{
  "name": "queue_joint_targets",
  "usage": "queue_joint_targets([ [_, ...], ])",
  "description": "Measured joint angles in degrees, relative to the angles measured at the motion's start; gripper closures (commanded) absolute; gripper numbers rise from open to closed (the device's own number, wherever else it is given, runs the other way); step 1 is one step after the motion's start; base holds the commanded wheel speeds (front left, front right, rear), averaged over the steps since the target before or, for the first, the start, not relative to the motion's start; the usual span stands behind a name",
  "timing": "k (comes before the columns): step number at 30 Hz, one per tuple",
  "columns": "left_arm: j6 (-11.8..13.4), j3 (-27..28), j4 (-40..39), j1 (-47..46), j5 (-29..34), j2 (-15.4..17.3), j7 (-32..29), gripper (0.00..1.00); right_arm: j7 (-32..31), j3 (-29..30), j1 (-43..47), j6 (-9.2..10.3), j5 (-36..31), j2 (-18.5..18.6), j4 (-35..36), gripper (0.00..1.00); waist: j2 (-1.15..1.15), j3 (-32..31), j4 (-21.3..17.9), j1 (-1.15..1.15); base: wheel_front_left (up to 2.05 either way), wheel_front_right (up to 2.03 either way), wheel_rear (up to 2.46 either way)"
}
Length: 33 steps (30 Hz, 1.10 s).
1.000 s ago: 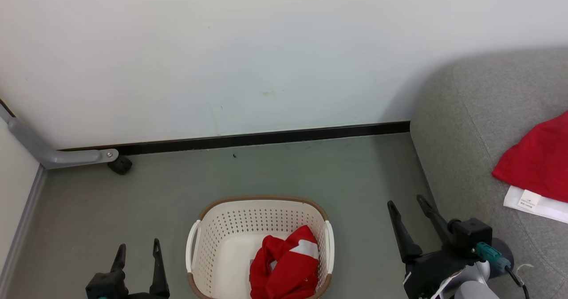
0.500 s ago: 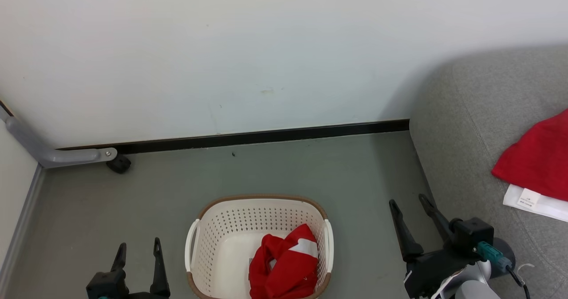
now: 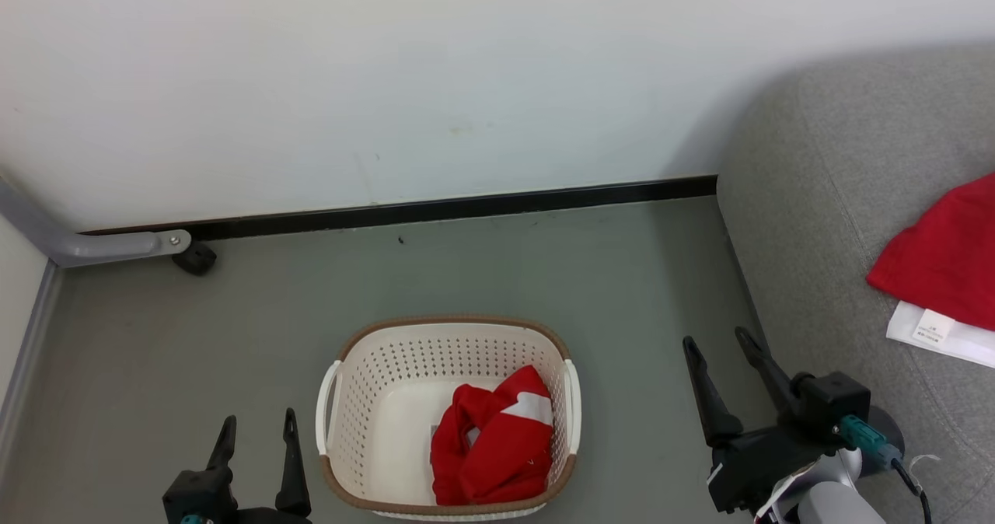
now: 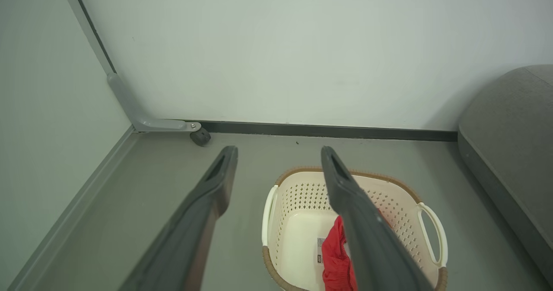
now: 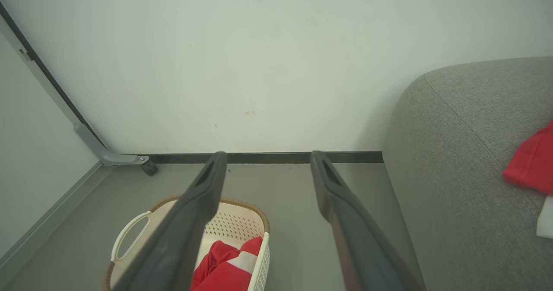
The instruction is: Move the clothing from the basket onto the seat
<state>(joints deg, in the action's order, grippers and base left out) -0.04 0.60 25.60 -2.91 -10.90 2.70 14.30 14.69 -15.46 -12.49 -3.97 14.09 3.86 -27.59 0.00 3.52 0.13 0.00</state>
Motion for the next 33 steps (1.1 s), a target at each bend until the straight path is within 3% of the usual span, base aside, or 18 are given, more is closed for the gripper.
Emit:
queue_joint_targets([
  [33,-1.5,-10.6,1.9,-11.1,-2.3,-0.3,0.0,0.00,0.0,2.1,-10.9,0.85,-2.1,0.2,7.2,0.00,0.01,19.7,-2.4,0.00,0.00,0.00,0.00],
])
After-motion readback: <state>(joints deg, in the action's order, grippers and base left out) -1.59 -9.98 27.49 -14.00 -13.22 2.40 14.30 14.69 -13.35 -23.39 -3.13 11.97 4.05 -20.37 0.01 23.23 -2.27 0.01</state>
